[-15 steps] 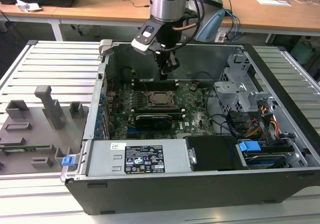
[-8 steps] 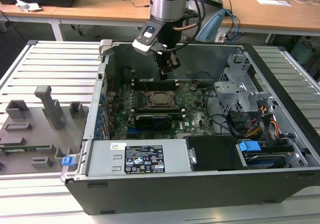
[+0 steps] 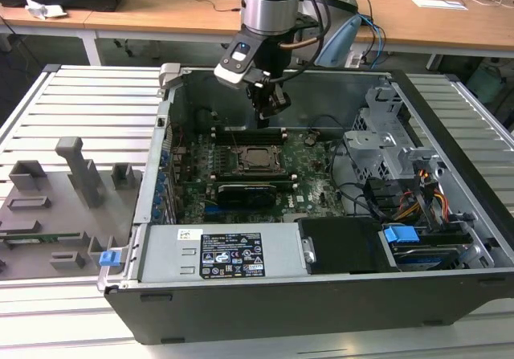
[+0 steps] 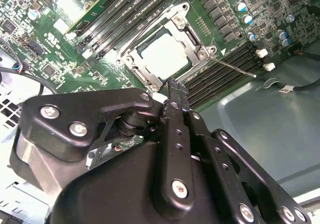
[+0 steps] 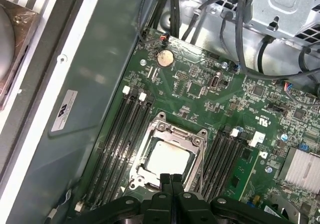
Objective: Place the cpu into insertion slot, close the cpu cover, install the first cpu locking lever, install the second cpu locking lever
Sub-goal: 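Install the first cpu locking lever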
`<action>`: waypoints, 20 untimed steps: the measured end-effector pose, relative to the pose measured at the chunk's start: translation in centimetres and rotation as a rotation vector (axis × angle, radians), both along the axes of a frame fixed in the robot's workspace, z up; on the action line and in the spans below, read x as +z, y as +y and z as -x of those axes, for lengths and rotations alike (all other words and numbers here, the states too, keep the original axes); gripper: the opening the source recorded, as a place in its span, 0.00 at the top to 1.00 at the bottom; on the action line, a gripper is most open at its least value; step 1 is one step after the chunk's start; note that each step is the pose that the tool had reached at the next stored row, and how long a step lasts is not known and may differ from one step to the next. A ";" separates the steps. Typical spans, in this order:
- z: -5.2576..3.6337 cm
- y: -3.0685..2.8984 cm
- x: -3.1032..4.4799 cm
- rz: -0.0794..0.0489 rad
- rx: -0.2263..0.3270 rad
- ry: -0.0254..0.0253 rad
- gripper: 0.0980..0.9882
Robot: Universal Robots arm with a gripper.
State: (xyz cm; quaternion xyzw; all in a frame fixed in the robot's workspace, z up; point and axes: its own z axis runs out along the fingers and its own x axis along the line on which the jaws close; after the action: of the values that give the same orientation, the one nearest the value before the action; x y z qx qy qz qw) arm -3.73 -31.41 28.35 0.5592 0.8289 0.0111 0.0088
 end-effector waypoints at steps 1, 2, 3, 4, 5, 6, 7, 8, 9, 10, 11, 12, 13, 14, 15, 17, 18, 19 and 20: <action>0.00 0.00 0.00 0.000 0.003 -0.0001 0.99; 0.00 0.00 0.00 0.000 0.007 0.0000 0.99; 0.00 0.00 0.00 0.000 0.015 0.0000 0.99; 0.00 0.00 0.00 0.000 0.018 0.0000 0.99; 0.00 0.00 0.00 0.000 0.027 0.0000 0.99; 0.00 0.00 0.00 0.000 0.036 0.0001 0.99; 0.00 0.00 0.00 0.000 0.044 0.0000 0.99; 0.00 0.00 0.00 0.000 0.059 0.0000 0.99; 0.00 0.00 0.00 0.000 0.071 0.0000 0.99; 0.00 0.00 0.00 0.000 0.085 0.0000 0.99; 0.00 0.00 0.00 0.000 0.095 0.0000 0.99; 0.00 0.00 0.00 0.000 0.106 0.0000 0.99; 0.00 0.00 0.00 0.000 0.116 0.0000 0.99; 0.00 0.00 0.00 0.000 0.125 0.0000 0.99; 0.00 0.00 0.00 0.000 0.134 0.0000 0.99; 0.00 0.00 0.00 0.000 0.163 0.0000 0.99; 0.00 0.00 0.00 0.000 0.174 0.0000 0.99; 0.00 0.00 0.00 0.000 0.181 0.0000 0.99; 0.00 0.00 0.00 0.000 0.189 0.0000 0.99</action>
State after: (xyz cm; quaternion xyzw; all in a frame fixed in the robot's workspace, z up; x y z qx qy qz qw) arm -3.73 -31.41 28.35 0.4787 0.8779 0.0119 0.0077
